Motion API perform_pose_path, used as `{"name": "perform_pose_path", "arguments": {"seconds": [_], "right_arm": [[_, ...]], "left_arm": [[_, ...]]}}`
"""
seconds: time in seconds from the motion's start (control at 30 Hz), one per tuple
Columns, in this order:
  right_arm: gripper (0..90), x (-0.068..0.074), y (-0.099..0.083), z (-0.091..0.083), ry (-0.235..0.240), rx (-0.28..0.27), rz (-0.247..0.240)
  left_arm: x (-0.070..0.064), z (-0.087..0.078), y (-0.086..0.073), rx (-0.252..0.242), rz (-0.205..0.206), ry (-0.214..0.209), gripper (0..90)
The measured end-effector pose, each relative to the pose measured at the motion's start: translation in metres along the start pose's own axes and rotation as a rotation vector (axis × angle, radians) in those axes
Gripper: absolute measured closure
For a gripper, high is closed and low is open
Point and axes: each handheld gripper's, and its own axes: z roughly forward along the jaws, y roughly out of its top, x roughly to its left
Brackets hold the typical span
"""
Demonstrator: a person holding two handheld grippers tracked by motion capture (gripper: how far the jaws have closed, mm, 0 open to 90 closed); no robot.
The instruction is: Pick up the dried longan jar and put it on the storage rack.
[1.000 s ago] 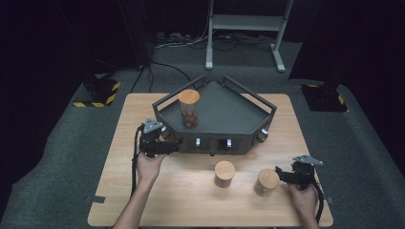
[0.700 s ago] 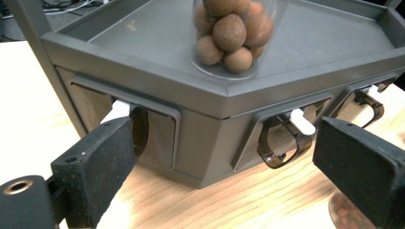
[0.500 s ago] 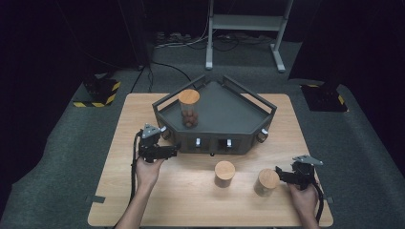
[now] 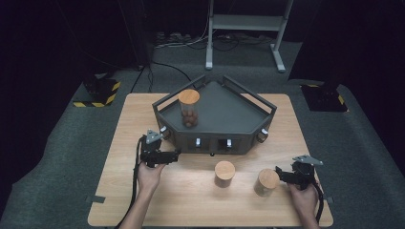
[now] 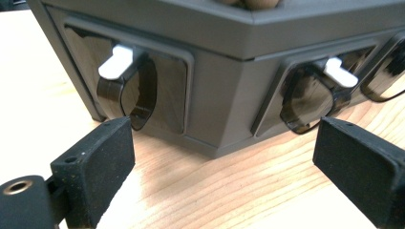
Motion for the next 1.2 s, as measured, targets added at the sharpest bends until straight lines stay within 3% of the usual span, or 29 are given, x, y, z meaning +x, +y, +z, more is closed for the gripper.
{"name": "perform_pose_path", "arguments": {"seconds": [0.3, 0.6, 0.73, 1.2], "right_arm": [[10.3, 0.000, 0.000, 0.000, 0.000, 0.000, 0.000], [10.4, 0.000, 0.000, 0.000, -0.001, 0.000, 0.001], [10.4, 0.000, 0.000, 0.000, -0.001, 0.000, 0.001], [10.4, 0.000, 0.000, 0.000, -0.002, 0.000, 0.002]], "left_arm": [[-0.004, 0.009, -0.013, 0.025, 0.022, 0.015, 6.5], [-0.006, 0.020, -0.022, 0.033, 0.014, 0.017, 6.2], [-0.005, 0.025, -0.027, 0.030, 0.019, 0.037, 6.2], [-0.006, 0.036, -0.041, 0.058, -0.002, 0.033, 5.7]]}}
